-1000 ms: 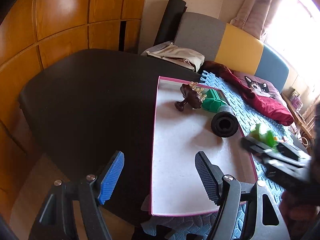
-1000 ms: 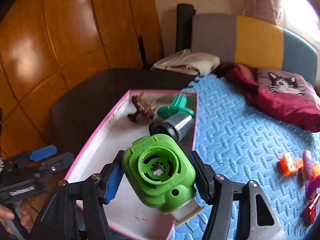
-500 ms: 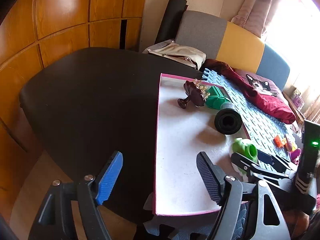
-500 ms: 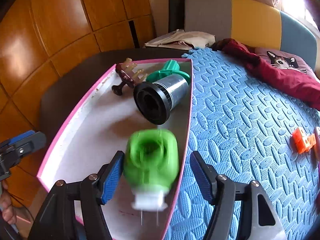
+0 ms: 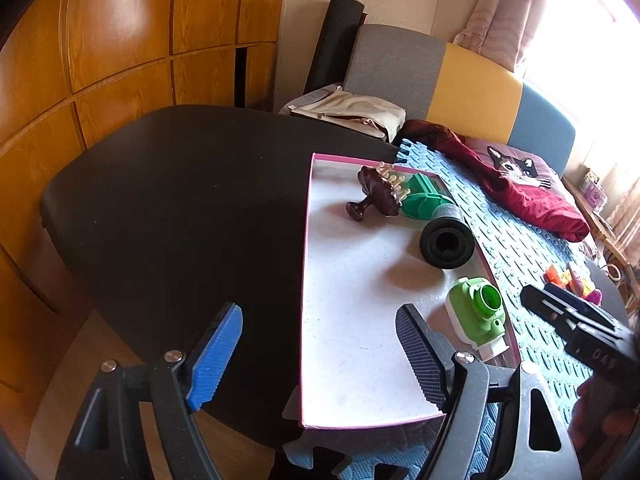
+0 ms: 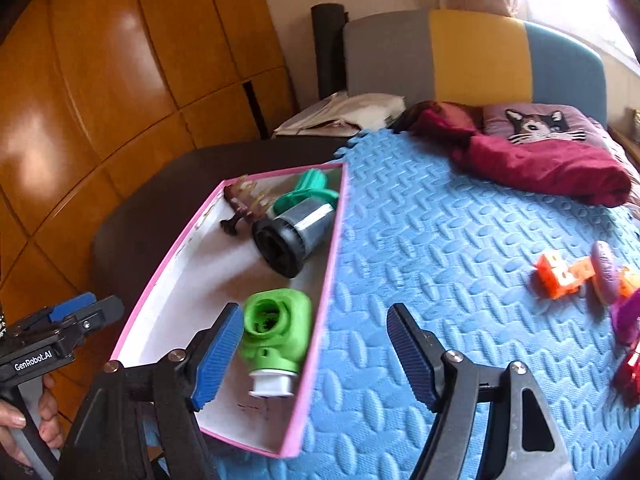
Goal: Organize rigid objects
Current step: 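Move both tools back over the mat toward the remaining toys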
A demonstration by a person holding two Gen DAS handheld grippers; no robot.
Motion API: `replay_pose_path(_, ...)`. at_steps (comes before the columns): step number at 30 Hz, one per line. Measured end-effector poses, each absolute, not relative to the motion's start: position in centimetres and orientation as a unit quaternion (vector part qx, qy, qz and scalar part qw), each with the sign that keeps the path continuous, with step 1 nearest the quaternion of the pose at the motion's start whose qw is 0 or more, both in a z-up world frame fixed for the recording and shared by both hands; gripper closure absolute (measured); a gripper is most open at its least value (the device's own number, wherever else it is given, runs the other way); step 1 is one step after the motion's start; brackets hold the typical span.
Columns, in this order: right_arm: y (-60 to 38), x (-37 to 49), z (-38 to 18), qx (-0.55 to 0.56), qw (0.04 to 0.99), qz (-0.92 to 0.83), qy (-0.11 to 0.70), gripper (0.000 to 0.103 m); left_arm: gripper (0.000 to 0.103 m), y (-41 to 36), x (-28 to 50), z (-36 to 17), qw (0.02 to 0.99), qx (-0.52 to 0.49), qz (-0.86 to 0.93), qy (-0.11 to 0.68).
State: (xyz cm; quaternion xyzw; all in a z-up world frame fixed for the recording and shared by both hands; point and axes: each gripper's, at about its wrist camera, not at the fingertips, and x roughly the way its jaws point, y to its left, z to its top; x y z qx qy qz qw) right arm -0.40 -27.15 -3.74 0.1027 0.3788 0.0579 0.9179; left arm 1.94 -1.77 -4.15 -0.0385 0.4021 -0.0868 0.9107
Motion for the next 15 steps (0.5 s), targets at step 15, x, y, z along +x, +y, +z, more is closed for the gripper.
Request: replay_pose_path(15,-36.3,-2.1,-1.9,0.096,0.925,-0.040,0.365,0.028,0.023,-3.8,1.3,-3.0,0.914,-0.010,-0.111,0.389)
